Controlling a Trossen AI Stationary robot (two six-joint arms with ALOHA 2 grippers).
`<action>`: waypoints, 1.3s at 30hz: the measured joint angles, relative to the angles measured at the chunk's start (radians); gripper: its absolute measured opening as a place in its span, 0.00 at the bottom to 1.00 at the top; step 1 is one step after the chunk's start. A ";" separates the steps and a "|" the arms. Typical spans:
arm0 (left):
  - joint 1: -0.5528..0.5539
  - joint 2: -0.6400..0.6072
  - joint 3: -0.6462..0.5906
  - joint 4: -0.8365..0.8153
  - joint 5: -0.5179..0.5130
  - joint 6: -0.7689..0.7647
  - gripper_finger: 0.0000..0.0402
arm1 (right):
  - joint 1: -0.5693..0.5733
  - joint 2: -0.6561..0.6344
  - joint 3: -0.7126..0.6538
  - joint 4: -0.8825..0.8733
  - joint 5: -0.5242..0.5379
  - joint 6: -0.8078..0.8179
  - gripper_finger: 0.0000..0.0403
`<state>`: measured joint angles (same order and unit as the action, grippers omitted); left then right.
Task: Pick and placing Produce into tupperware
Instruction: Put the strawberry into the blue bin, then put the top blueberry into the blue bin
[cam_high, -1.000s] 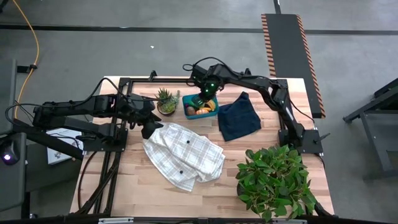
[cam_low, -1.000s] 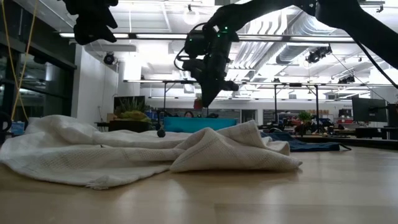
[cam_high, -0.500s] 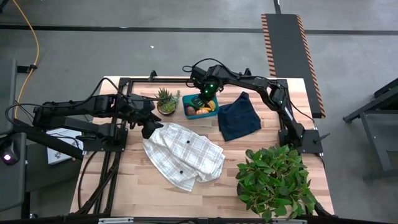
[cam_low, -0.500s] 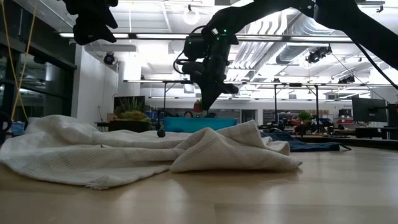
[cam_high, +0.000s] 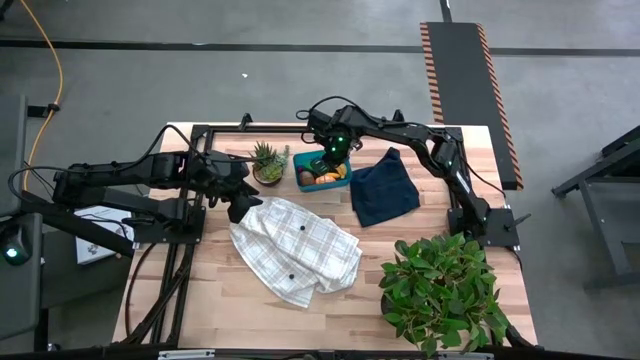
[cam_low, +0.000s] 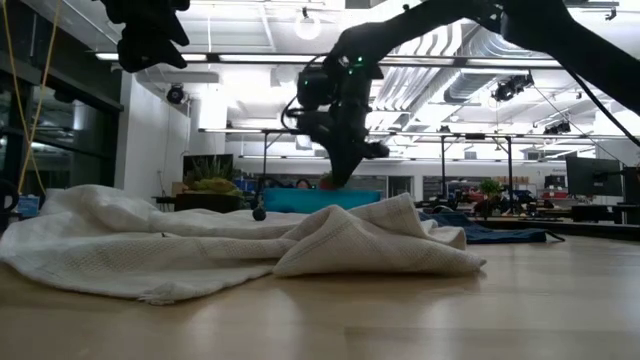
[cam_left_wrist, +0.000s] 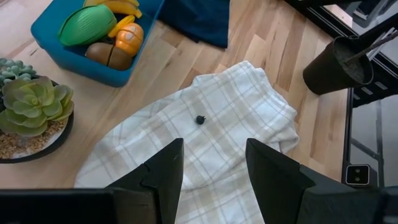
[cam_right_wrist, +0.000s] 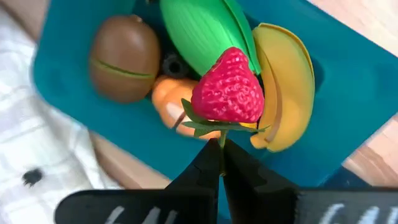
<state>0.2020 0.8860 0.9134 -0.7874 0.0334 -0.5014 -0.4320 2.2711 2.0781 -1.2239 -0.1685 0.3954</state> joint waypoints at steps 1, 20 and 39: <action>0.000 0.000 0.000 0.000 0.000 0.000 0.41 | 0.000 0.007 0.000 0.001 0.000 0.000 0.00; 0.000 0.000 0.000 -0.001 0.003 0.007 0.41 | 0.014 0.026 0.000 0.023 -0.001 0.007 0.00; 0.000 0.000 0.000 -0.038 0.004 0.016 0.41 | 0.014 0.026 0.007 0.026 0.015 -0.038 0.23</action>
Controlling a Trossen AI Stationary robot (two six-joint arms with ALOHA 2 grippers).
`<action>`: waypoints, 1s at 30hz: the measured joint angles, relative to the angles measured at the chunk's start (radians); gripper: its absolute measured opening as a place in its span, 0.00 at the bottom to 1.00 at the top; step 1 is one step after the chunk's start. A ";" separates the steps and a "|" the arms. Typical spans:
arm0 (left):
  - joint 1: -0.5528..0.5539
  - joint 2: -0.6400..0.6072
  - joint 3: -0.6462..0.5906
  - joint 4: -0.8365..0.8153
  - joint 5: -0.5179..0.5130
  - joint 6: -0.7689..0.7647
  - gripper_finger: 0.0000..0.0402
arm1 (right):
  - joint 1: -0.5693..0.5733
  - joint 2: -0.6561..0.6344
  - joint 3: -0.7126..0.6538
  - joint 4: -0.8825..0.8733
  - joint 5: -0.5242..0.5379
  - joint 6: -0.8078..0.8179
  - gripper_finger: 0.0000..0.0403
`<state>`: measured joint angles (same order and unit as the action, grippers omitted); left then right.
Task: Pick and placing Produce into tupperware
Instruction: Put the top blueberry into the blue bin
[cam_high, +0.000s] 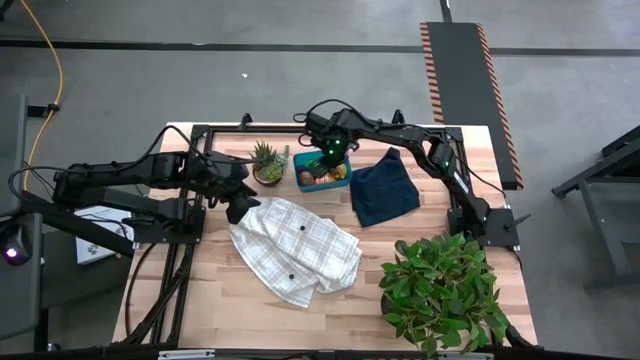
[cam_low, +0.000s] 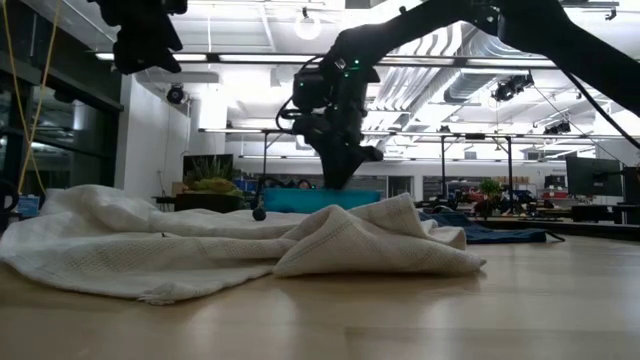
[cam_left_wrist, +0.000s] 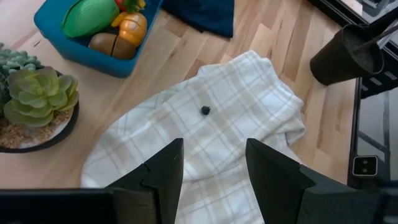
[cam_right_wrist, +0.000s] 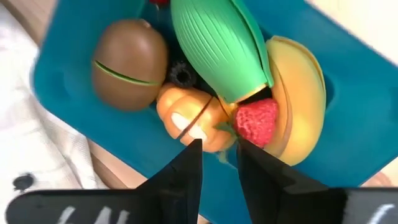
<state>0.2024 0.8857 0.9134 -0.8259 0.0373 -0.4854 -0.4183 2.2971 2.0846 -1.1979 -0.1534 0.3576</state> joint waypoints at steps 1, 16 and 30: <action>0.000 0.000 0.000 -0.002 0.004 0.000 0.41 | 0.000 0.000 0.007 0.001 0.000 0.000 0.23; 0.000 0.000 0.000 -0.014 0.022 0.010 0.41 | 0.006 -0.090 0.209 0.025 0.051 -0.070 0.23; 0.000 0.000 0.000 -0.011 0.024 0.033 0.41 | 0.052 -0.266 0.196 -0.067 0.094 -0.157 0.23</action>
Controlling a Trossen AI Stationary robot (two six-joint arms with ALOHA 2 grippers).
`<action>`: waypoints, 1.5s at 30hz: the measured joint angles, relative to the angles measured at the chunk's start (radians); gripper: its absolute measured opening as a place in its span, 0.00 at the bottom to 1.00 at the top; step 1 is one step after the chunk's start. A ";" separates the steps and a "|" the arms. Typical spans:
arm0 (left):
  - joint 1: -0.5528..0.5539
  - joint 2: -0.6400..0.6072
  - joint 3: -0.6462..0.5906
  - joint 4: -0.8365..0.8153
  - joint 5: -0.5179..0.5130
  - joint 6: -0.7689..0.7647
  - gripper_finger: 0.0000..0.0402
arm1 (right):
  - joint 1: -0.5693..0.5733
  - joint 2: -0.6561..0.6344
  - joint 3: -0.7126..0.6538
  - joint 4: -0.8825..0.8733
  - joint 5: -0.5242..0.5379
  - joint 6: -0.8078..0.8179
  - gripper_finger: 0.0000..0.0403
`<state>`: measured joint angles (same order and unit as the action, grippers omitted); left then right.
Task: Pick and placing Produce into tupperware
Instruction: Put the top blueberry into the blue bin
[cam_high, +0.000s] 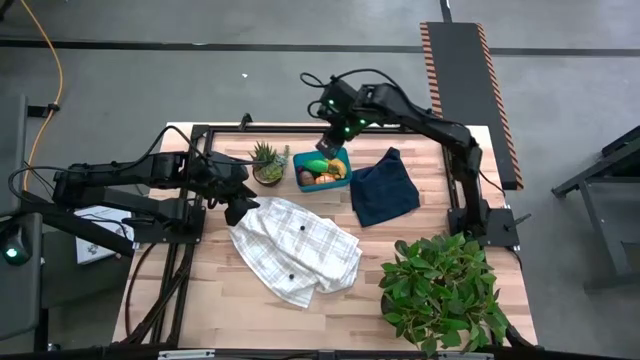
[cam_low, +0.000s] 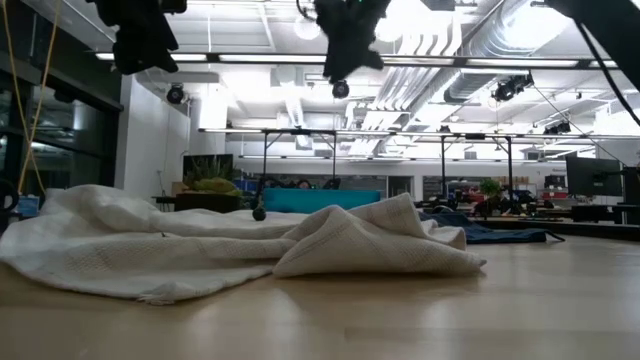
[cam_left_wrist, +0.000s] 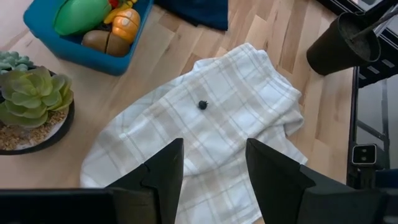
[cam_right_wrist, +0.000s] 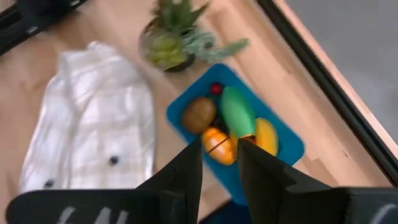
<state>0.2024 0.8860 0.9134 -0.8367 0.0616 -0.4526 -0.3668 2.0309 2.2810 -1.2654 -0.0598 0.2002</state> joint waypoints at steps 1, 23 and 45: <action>0.000 0.000 0.000 -0.003 0.011 0.001 0.41 | 0.013 -0.014 0.000 -0.011 -0.001 -0.011 0.23; 0.000 -0.056 -0.004 0.079 -0.027 0.023 0.41 | 0.174 -0.555 -0.888 0.738 0.015 0.074 0.23; -0.240 -0.352 -0.489 0.704 -0.146 -0.204 0.41 | 0.396 -0.709 -1.433 1.471 0.147 0.285 0.23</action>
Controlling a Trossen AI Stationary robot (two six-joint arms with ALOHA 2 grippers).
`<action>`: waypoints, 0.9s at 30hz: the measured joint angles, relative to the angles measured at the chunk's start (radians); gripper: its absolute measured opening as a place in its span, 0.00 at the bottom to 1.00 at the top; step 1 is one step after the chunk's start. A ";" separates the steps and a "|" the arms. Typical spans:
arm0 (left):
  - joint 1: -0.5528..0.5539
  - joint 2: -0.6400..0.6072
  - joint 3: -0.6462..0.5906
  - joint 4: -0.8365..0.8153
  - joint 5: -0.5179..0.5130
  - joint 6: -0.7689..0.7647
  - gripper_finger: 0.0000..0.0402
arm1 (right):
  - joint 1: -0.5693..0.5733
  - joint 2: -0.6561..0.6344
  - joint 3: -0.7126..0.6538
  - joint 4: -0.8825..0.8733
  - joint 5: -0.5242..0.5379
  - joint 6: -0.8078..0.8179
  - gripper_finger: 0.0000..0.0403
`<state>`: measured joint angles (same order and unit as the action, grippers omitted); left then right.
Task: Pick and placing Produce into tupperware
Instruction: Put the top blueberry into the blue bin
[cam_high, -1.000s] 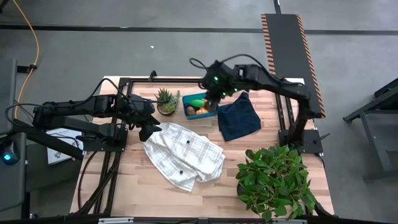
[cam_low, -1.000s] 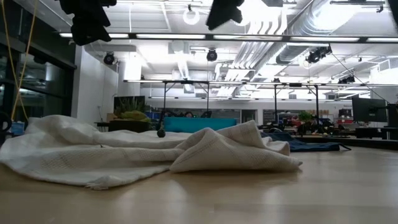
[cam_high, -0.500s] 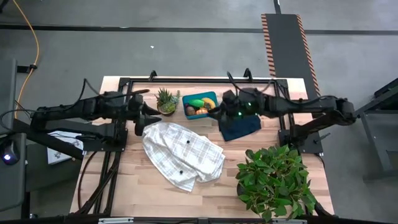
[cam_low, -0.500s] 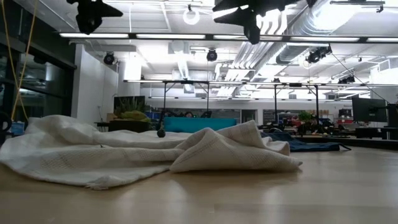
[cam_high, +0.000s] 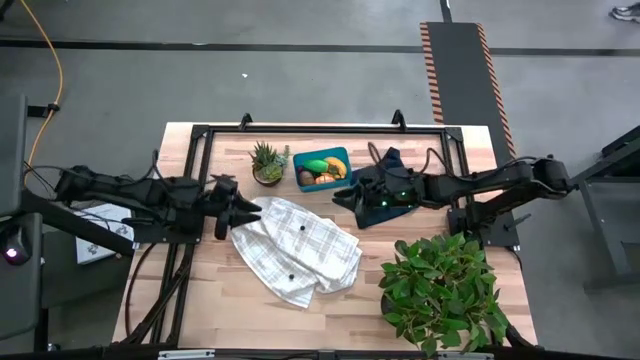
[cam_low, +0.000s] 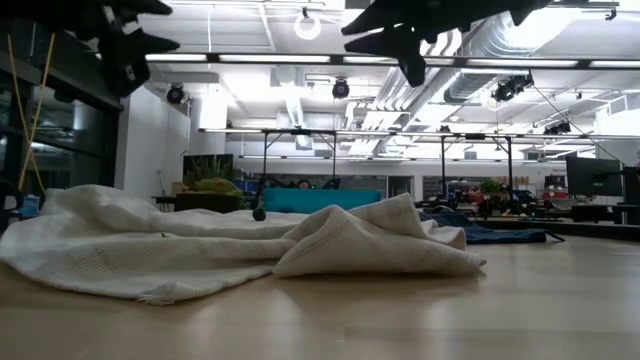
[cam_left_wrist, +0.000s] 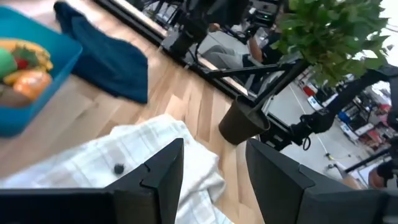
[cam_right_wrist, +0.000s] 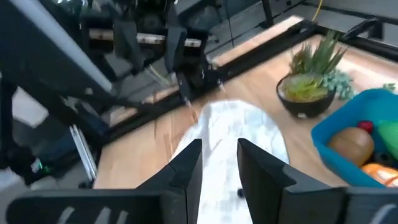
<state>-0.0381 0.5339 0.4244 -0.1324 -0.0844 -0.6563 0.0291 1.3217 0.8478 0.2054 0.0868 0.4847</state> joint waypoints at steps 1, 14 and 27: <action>-0.029 0.000 -0.018 0.016 -0.029 -0.016 0.41 | 0.006 0.010 0.000 0.001 -0.001 -0.011 0.23; -0.356 0.005 -0.110 0.104 -0.448 -0.096 0.41 | 0.028 0.133 0.000 -0.002 -0.008 -0.073 0.23; -0.427 0.062 -0.110 0.123 -0.572 -0.122 0.41 | 0.045 0.206 0.000 0.141 0.055 -0.335 0.23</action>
<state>-0.4656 0.5964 0.3145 -0.0089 -0.6564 -0.7784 0.0740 1.5281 0.8477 0.3468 0.1420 0.1493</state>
